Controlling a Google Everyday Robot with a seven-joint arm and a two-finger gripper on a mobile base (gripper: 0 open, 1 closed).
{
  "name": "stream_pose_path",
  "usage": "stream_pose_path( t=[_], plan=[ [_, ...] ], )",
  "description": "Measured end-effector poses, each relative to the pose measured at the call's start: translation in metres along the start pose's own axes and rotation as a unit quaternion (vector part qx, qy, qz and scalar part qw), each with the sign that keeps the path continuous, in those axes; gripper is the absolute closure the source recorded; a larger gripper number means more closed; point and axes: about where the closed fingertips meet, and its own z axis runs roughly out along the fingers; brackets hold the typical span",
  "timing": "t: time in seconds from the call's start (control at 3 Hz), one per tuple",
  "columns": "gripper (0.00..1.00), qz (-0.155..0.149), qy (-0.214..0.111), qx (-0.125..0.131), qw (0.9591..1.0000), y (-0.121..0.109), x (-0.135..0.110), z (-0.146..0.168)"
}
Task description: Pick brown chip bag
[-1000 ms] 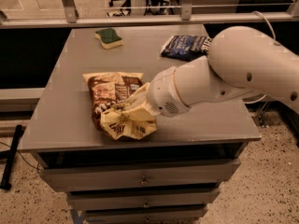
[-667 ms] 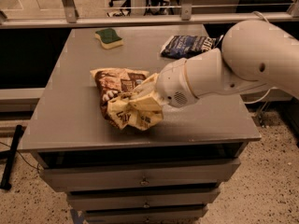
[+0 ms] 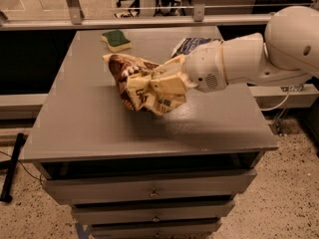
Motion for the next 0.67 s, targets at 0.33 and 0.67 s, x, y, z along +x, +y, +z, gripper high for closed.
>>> stream_pose_path(
  t=[0.33, 0.67],
  plan=[
    [1.00, -0.002, -0.025, -0.003, 0.9997, -0.0125, -0.0237, -0.0204],
    [1.00, -0.007, -0.028, -0.002, 0.9996, -0.0138, -0.0304, -0.0237]
  ],
)
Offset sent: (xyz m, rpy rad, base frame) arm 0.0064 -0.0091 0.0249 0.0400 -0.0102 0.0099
